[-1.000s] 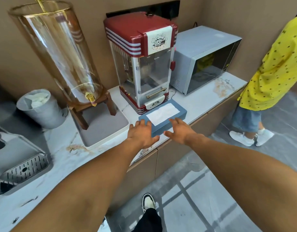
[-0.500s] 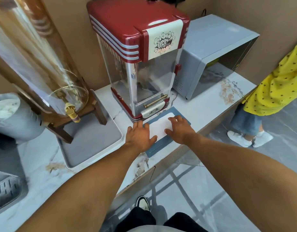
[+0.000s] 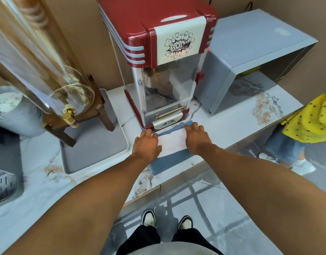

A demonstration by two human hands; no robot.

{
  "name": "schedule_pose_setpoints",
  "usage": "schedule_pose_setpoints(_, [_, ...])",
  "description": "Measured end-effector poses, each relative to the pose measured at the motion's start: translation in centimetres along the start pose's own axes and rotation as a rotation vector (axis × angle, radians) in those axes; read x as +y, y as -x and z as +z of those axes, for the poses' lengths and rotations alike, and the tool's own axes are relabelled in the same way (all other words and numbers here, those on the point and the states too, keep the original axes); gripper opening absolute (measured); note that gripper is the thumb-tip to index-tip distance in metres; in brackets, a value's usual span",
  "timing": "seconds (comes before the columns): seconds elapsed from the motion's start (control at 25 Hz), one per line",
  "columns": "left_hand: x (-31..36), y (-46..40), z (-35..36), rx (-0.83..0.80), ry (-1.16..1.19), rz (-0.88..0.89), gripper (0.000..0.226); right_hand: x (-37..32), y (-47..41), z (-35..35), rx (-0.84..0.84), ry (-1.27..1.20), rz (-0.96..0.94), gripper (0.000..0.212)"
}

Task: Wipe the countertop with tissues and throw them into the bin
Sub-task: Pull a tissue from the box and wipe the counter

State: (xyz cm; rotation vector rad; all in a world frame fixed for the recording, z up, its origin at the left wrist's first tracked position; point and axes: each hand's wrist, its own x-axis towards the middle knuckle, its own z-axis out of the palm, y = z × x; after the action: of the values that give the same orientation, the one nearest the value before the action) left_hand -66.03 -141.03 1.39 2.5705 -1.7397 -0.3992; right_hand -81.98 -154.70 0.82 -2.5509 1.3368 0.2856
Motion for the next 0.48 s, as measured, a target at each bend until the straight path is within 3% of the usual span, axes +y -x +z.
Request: schedule_pose_setpoints(0.48, [0.1, 0.0, -0.6, 0.043, 0.214, -0.014, 0.024, 0.3, -0.3, -1.3, 0.039, -0.165, -0.007, 0.029])
